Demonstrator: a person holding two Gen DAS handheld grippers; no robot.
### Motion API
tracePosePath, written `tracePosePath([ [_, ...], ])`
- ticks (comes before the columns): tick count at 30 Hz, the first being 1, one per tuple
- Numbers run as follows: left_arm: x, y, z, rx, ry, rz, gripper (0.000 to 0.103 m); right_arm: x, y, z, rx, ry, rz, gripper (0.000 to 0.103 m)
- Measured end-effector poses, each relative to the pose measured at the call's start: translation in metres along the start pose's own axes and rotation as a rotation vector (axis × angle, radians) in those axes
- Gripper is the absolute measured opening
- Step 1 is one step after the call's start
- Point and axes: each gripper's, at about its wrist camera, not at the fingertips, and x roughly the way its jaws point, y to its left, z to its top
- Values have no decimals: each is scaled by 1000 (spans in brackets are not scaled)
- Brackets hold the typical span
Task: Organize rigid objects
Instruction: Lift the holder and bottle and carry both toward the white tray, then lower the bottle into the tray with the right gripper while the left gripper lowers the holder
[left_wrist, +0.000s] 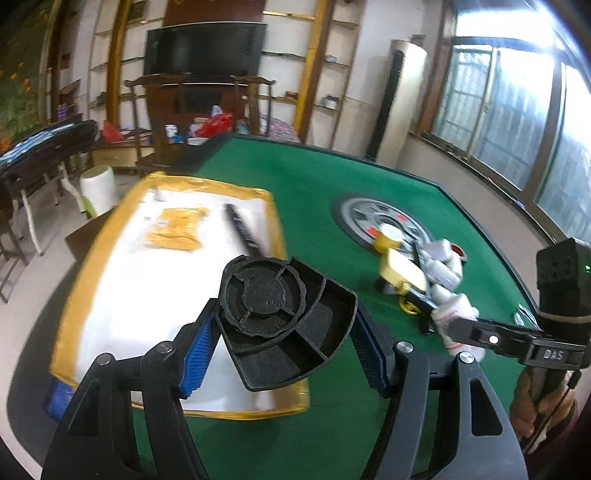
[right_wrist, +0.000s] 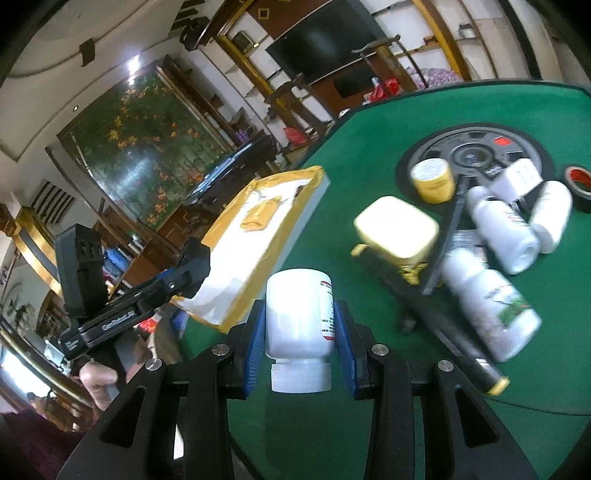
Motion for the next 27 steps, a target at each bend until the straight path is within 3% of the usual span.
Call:
tracePosePath([
  [11, -6, 48, 9, -60, -8, 73, 67, 38, 42, 16, -50, 50, 21, 32],
  [19, 10, 59, 41, 83, 75, 110, 67, 57, 58, 39, -64, 77, -5, 32],
  [27, 60, 69, 74, 199, 227, 102, 67, 96, 63, 67, -30, 111, -37, 32],
])
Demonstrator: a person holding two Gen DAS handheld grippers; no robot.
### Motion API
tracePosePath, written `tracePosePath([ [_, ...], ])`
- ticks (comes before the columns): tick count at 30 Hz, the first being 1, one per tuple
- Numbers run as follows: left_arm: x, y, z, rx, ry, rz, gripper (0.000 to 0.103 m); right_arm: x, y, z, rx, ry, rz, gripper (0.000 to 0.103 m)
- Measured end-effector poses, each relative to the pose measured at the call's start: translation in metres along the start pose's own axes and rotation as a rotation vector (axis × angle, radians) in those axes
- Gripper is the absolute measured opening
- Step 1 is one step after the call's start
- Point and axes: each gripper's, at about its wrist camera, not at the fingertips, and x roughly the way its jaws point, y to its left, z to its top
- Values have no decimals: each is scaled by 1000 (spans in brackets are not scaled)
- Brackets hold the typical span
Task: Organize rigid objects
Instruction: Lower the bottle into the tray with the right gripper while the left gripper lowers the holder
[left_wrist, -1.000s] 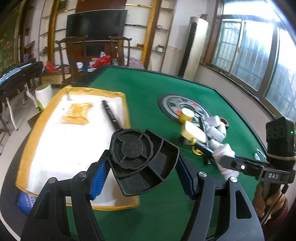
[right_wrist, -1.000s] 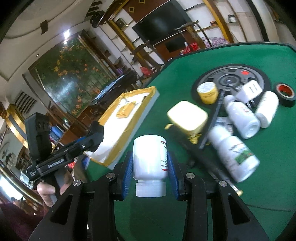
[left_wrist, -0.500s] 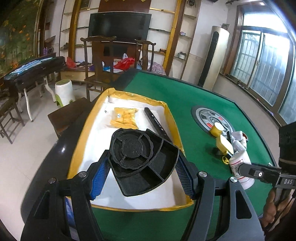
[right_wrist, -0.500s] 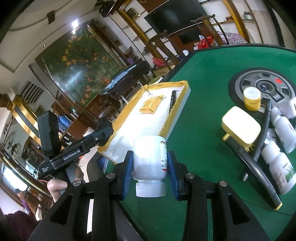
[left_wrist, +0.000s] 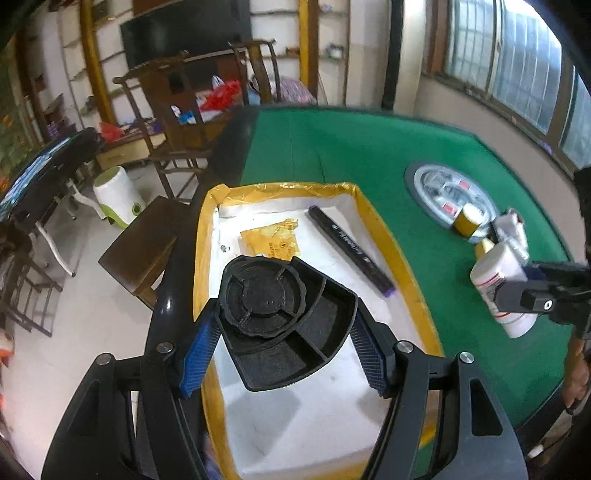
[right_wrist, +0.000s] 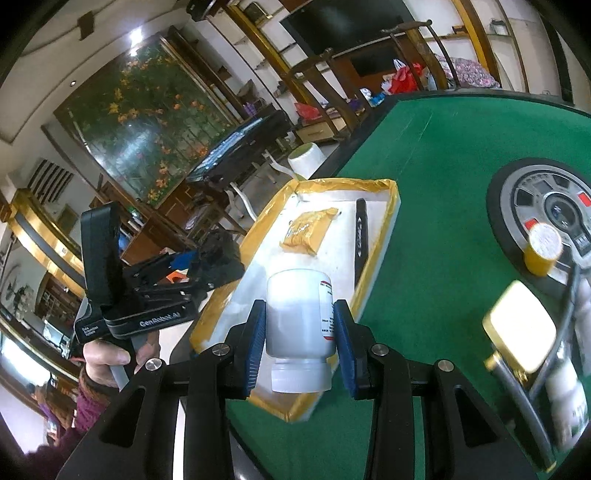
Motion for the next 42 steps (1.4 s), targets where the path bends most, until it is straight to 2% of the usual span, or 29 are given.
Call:
tracePosePath([
  [7, 47, 14, 17, 26, 79, -1, 67, 40, -2, 29, 42, 30, -50, 32],
  [15, 68, 25, 26, 29, 110, 4, 67, 81, -9, 45, 103, 66, -70, 32],
  [17, 72, 29, 28, 16, 119, -24, 67, 91, -12, 48, 117, 73, -82, 32],
  [26, 81, 29, 37, 25, 119, -47, 67, 116, -24, 60, 159, 89, -117, 32],
  [36, 74, 27, 26, 11, 128, -82, 68, 119, -23, 56, 143, 94, -119, 32],
  [42, 68, 21, 10, 8, 162, -64, 68, 121, -19, 57, 109, 96, -128, 32],
])
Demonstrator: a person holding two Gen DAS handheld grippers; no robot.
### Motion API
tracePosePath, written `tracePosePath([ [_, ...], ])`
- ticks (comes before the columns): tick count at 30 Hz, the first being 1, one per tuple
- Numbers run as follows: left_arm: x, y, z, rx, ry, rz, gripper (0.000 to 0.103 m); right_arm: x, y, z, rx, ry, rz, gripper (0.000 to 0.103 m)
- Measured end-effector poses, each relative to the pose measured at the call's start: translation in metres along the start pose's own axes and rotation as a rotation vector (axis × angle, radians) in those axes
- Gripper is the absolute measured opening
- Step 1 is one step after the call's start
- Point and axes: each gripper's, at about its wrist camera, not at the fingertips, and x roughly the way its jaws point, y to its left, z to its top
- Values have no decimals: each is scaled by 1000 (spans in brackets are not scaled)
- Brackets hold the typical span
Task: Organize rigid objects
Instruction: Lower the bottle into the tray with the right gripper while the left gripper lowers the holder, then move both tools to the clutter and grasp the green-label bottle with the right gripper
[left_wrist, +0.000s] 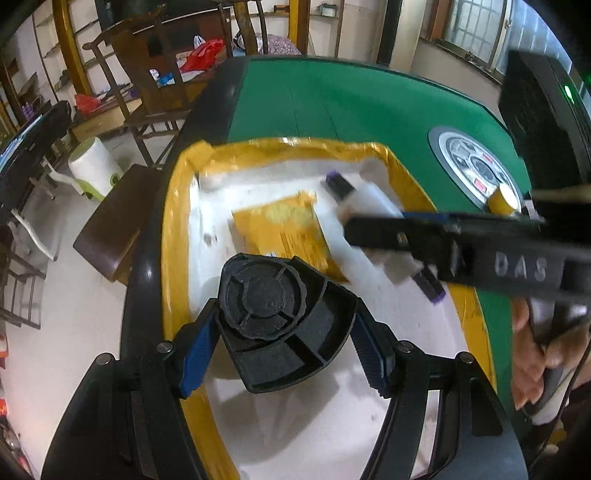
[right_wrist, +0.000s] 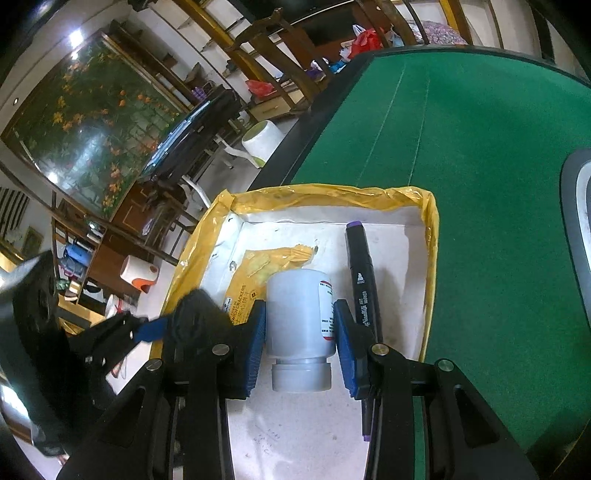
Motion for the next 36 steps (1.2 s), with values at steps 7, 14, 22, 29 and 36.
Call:
tracePosePath([
  [7, -2, -5, -3, -14, 6, 9, 68, 0, 10, 1, -66, -11, -47, 33],
  [14, 1, -10, -12, -9, 33, 41, 68, -15, 12, -5, -100, -28, -51, 33],
  [22, -3, -10, -16, -56, 9, 11, 76, -59, -2, -36, -91, -76, 2, 33],
  [29, -12, -9, -20, -110, -7, 2, 76, -110, -33, -62, -68, -133, 42, 33],
  [36, -33, -15, -30, -161, -58, 32, 76, -149, -76, -84, -40, -167, 17, 33],
])
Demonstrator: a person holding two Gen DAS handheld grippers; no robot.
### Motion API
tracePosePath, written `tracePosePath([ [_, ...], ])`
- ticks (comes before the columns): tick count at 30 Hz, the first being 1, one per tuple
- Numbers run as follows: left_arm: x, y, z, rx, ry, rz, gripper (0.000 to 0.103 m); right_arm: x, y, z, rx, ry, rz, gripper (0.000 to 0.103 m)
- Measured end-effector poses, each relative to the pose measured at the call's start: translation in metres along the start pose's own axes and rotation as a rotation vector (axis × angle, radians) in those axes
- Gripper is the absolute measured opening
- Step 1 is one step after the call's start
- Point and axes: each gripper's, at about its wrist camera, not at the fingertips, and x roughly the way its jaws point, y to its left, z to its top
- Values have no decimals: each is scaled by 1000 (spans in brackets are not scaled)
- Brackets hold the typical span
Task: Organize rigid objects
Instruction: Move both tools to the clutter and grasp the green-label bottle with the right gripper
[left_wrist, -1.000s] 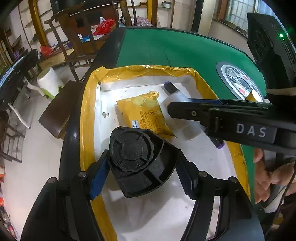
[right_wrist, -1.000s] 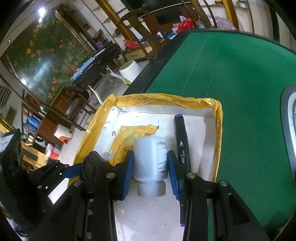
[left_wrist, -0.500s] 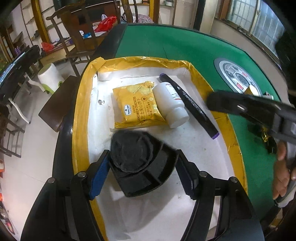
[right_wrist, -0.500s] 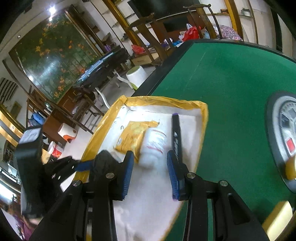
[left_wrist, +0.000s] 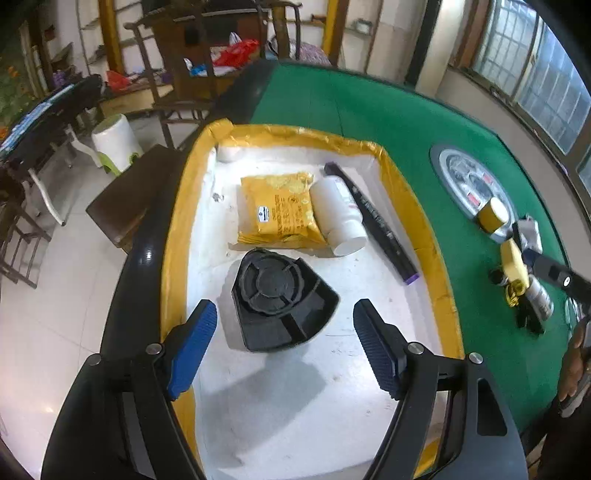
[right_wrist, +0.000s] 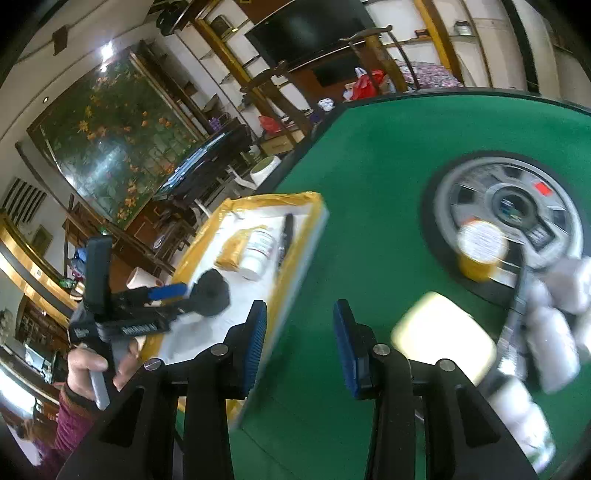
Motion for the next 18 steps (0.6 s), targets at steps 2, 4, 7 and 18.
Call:
tracePosePath([
  [2, -18, -10, -6, -16, -61, -5, 76, -10, -13, -6, -2, -9, -12, 33],
  [4, -32, -26, -14, -17, -105, -43, 76, -22, -27, -12, -7, -22, -19, 34],
  [7, -46, -63, -30, 4, -148, -141, 79, -46, -57, -20, -17, -54, -36, 43],
  [18, -7, -191, -63, 125, -12, -360, 80, -49, -116, -35, 137, 67, 47, 46],
])
